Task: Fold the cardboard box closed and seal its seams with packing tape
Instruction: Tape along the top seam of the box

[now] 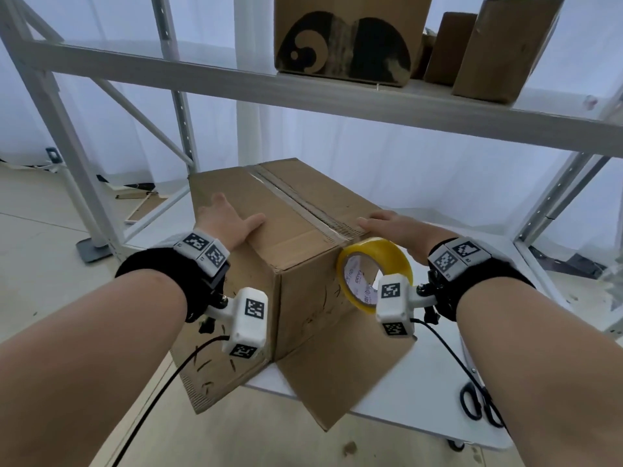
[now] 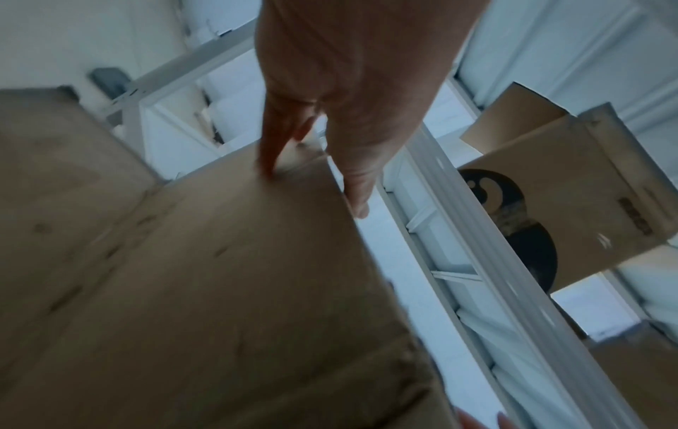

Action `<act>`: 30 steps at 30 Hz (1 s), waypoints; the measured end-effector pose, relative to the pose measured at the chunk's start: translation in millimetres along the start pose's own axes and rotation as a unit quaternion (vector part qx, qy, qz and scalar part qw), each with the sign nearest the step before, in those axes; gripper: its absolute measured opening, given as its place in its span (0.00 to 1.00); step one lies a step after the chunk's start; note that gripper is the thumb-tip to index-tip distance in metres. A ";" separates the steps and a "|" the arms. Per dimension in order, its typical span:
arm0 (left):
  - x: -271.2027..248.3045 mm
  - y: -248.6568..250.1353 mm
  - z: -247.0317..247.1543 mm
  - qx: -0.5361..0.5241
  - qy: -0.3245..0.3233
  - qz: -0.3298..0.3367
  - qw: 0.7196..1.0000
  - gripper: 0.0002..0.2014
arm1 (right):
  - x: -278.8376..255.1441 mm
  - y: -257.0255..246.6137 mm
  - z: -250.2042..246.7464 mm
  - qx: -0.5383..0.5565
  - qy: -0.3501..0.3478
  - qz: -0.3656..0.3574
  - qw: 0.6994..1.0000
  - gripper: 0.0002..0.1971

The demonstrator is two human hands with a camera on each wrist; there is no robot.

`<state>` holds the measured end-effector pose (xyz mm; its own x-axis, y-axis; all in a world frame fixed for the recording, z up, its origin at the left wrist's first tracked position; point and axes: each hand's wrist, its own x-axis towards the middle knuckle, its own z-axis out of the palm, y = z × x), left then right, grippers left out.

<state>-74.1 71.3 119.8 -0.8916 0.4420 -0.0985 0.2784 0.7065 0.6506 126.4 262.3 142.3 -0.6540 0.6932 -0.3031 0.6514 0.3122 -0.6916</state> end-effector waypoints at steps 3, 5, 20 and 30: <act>-5.6 2.0 -4.9 -0.021 -0.041 -0.046 0.998 0.33 | 0.5 5.1 0.6 0.037 0.003 -0.001 0.999 0.30; -13.5 9.1 -6.1 0.009 -0.050 -0.040 0.998 0.35 | -5.4 6.2 3.3 0.074 0.006 0.004 0.997 0.27; -63.0 -13.1 -24.1 0.159 -0.052 0.180 0.969 0.40 | -81.7 22.5 48.2 0.151 0.067 -0.040 0.985 0.25; -73.6 -16.9 -1.3 0.156 -0.048 0.270 0.949 0.30 | -79.9 46.2 48.4 0.021 0.193 -0.058 0.979 0.29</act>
<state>-13.7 26.1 117.0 -0.5570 0.8235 0.1073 0.7902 0.4858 0.3735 190.1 189.9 102.9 -0.5231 0.8512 0.0436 0.5592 0.3813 -0.7361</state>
